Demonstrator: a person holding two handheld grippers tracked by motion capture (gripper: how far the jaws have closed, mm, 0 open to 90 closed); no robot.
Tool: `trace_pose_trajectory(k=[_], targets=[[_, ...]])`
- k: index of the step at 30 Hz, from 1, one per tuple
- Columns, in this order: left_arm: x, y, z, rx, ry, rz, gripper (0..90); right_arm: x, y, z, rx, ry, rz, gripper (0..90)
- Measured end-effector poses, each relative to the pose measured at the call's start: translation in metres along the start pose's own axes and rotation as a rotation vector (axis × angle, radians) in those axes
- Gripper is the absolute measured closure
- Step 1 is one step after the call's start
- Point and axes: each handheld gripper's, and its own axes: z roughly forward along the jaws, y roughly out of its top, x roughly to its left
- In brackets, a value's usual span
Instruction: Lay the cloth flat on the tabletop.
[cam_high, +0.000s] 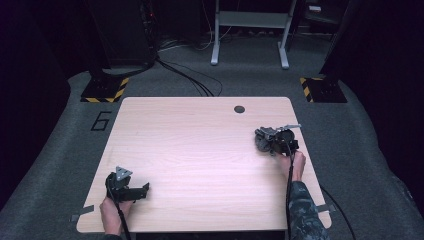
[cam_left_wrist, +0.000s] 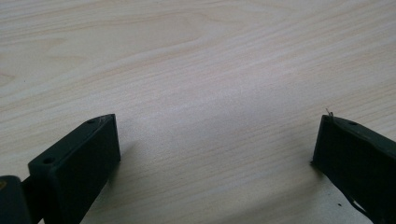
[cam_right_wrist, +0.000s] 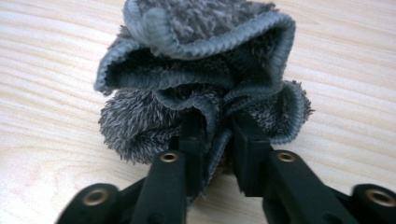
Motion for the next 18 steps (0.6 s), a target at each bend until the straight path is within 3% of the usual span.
trace_pose_trajectory(k=[8,18], targets=[[0.000,0.000,0.000,-0.007,0.004,-0.002,0.3,0.001,0.000,-0.011,-0.060,0.023,-0.002,82.9],[0.000,0.000,0.000,-0.007,0.004,-0.002,0.3,0.008,0.002,-0.042,-0.142,0.082,-0.012,83.0]])
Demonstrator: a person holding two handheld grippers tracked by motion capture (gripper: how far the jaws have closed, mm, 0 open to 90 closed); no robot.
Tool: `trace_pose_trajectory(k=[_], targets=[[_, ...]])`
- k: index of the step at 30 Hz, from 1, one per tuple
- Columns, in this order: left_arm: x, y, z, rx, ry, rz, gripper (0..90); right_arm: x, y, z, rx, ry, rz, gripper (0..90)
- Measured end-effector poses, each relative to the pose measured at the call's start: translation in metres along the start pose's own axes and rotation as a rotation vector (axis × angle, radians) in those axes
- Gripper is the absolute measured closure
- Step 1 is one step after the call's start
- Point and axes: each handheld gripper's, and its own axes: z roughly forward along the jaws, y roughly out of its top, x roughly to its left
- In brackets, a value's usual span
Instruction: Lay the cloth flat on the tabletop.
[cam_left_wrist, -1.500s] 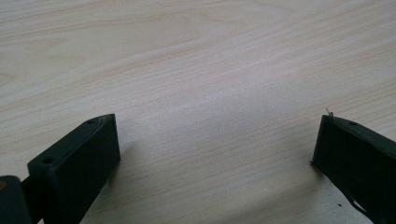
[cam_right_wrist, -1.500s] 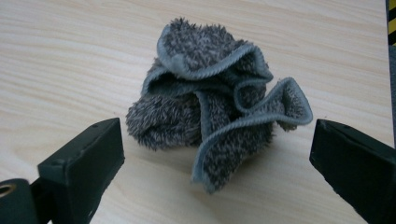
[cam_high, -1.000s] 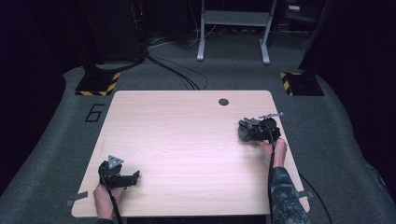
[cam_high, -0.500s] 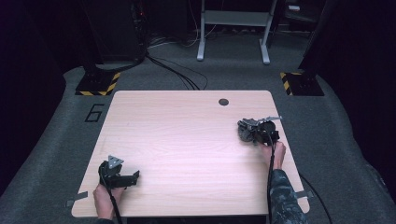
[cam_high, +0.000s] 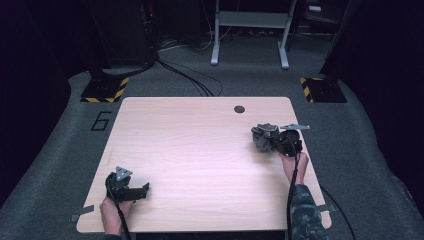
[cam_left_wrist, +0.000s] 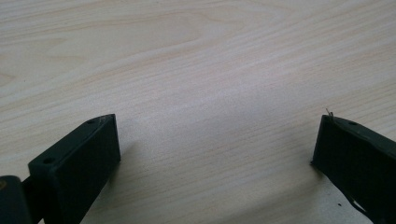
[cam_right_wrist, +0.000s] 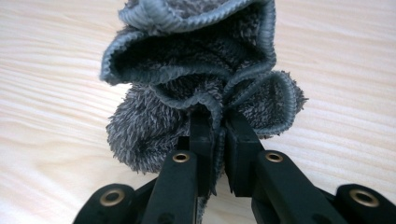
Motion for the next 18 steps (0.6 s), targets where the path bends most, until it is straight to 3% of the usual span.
trace_pose_trajectory(k=[9,18], targets=[[0.000,0.000,0.000,0.001,0.000,-0.001,0.3,0.027,0.008,-0.035,-0.047,0.058,-0.069,82.9],[0.000,0.000,0.000,0.000,0.000,0.001,0.4,0.066,0.003,-0.056,-0.055,0.130,-0.122,82.7]])
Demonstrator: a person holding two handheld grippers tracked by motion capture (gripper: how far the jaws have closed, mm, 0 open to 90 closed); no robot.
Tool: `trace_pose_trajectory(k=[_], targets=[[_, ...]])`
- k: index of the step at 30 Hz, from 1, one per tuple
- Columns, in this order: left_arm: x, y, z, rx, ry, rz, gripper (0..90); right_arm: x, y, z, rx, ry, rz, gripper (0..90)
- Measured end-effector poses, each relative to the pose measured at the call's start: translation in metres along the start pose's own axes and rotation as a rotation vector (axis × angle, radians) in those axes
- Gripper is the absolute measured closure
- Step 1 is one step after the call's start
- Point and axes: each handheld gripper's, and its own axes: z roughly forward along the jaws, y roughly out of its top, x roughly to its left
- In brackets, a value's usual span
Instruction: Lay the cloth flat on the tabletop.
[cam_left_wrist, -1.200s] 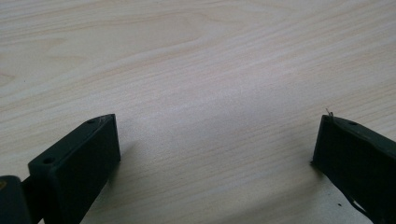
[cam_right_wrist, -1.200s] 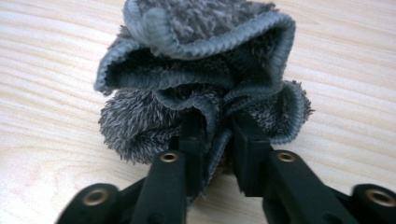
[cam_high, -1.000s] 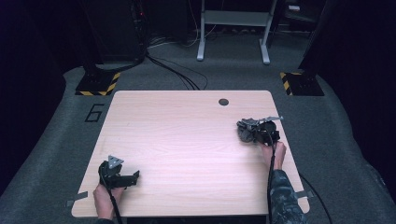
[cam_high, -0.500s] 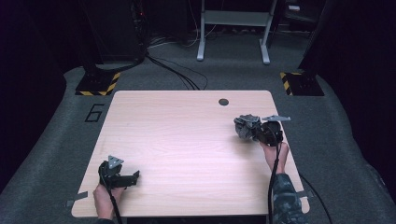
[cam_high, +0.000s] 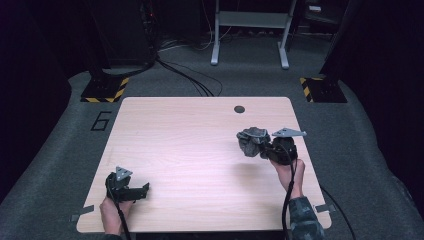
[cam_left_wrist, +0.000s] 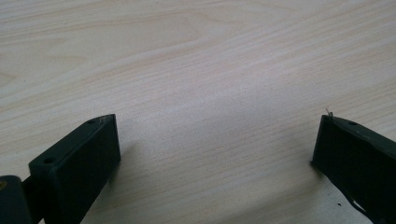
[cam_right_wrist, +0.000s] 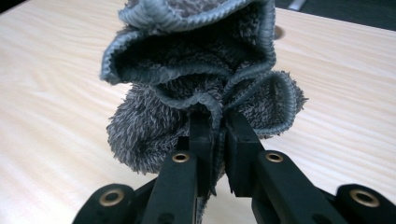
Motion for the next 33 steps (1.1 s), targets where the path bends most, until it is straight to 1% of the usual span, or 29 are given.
trace_pose_trajectory(k=[1,3,4,5,7,8,11,12,13,14,15,16,20,22,23,25,26,27,28,29,30,32,33], targets=[[0.000,0.000,0.000,0.000,-0.001,0.000,0.4,0.006,-0.001,-0.001,0.000,0.013,0.000,82.7],[0.000,0.000,0.000,0.002,-0.001,-0.001,0.4,0.015,-0.002,-0.003,0.005,0.029,-0.026,82.6],[0.000,0.000,-0.001,0.008,-0.004,0.002,0.4,0.019,-0.003,-0.003,0.005,0.038,-0.034,82.6],[0.000,0.000,0.000,0.001,-0.001,0.000,0.4,0.024,-0.003,-0.004,0.009,0.049,-0.041,82.6],[0.000,0.000,0.000,0.002,0.000,0.001,0.4,0.032,-0.005,-0.003,0.010,0.067,-0.056,82.6],[0.000,0.000,-0.001,0.013,-0.006,0.003,0.5,0.037,-0.006,-0.003,0.016,0.075,-0.062,82.6],[-0.001,0.000,-0.001,0.004,0.002,0.001,0.7,0.050,-0.009,0.001,0.034,0.102,-0.083,82.5],[0.000,0.000,-0.001,0.005,0.001,0.001,0.7,0.056,-0.010,0.002,0.047,0.105,-0.089,82.4],[0.000,0.000,0.000,0.004,-0.001,0.002,0.7,0.060,-0.012,0.004,0.047,0.117,-0.097,82.4],[0.000,0.000,-0.001,0.013,-0.008,0.004,0.6,0.065,-0.013,0.005,0.055,0.125,-0.107,82.4],[0.000,0.000,0.000,0.005,-0.001,0.003,0.6,0.070,-0.016,0.007,0.064,0.137,-0.105,82.4],[0.000,0.000,-0.001,0.013,-0.007,0.004,0.6,0.075,-0.018,0.009,0.069,0.145,-0.117,82.3],[0.000,0.000,-0.001,0.007,-0.002,0.003,0.6,0.096,-0.033,0.022,0.119,0.146,-0.160,82.1],[0.000,0.000,0.000,0.002,0.000,0.001,0.6,0.103,-0.041,0.030,0.137,0.169,-0.161,82.1],[0.000,0.000,-0.001,0.011,-0.006,0.002,0.6,0.107,-0.044,0.033,0.145,0.178,-0.153,82.0],[0.000,0.000,0.000,0.004,0.000,0.000,0.6,0.112,-0.049,0.039,0.148,0.188,-0.163,81.4],[0.000,0.000,0.000,0.002,0.001,0.001,0.6,0.115,-0.052,0.042,0.161,0.188,-0.161,80.3],[0.000,0.000,0.000,0.003,0.001,0.001,0.6,0.117,-0.055,0.046,0.172,0.187,-0.158,77.5],[0.000,0.000,0.000,0.003,0.001,0.001,0.6,0.117,-0.058,0.050,0.183,0.188,-0.179,70.8],[0.000,0.000,-0.001,0.008,-0.002,0.003,0.6,0.117,-0.060,0.054,0.192,0.185,-0.171,62.3],[0.000,0.000,-0.001,0.016,-0.008,0.001,0.6,0.116,-0.062,0.055,0.198,0.196,-0.159,54.0],[-0.001,0.000,-0.001,0.000,-0.002,-0.001,0.6,0.114,-0.063,0.052,0.186,0.193,-0.140,44.3],[0.000,0.000,-0.002,0.008,-0.006,0.007,0.6,0.112,-0.062,0.049,0.177,0.196,-0.137,41.6]])
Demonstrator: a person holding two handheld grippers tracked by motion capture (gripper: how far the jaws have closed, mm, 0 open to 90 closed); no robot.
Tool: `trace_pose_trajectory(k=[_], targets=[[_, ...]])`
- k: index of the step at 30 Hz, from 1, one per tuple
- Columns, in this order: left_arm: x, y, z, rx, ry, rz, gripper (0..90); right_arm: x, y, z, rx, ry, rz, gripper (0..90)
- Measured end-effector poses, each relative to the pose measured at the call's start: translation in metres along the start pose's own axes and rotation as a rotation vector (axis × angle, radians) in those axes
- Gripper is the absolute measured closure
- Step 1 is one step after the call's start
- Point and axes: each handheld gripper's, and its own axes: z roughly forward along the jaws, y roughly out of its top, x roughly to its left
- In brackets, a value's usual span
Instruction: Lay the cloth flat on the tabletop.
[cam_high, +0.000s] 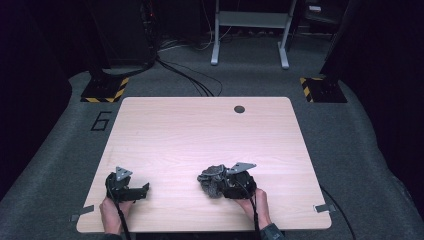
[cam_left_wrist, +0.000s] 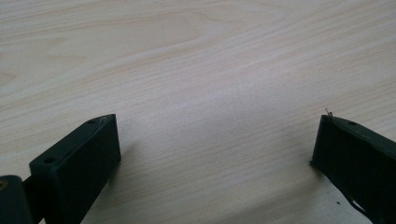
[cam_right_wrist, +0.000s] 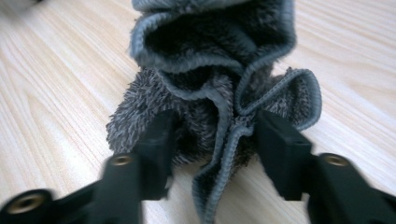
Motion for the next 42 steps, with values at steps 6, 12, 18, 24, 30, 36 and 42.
trace_pose_trajectory(k=[6,12,18,24,30,36,42], targets=[[-0.005,0.002,-0.004,-0.018,-0.054,-0.036,0.2,-0.007,-0.006,-0.026,-0.036,-0.025,0.027,41.2],[-0.038,0.024,-0.014,-0.054,-0.128,0.048,2.8,-0.012,-0.013,-0.034,-0.043,-0.028,0.054,47.2],[-0.076,0.055,-0.015,-0.072,-0.219,0.151,6.8,-0.004,-0.016,-0.032,-0.036,-0.011,0.026,53.3],[-0.115,0.078,-0.011,-0.071,-0.301,0.246,12.5,-0.002,-0.017,-0.029,-0.025,-0.005,0.041,56.8],[-0.145,0.092,-0.001,-0.069,-0.347,0.320,15.7,-0.001,-0.017,-0.028,-0.028,-0.019,0.031,58.5],[-0.164,0.101,0.009,-0.038,-0.389,0.418,27.0,0.002,-0.016,-0.023,-0.010,-0.020,0.025,61.6],[-0.170,0.102,0.020,-0.009,-0.396,0.452,53.6,0.001,-0.015,-0.018,0.003,-0.031,0.019,74.4]])
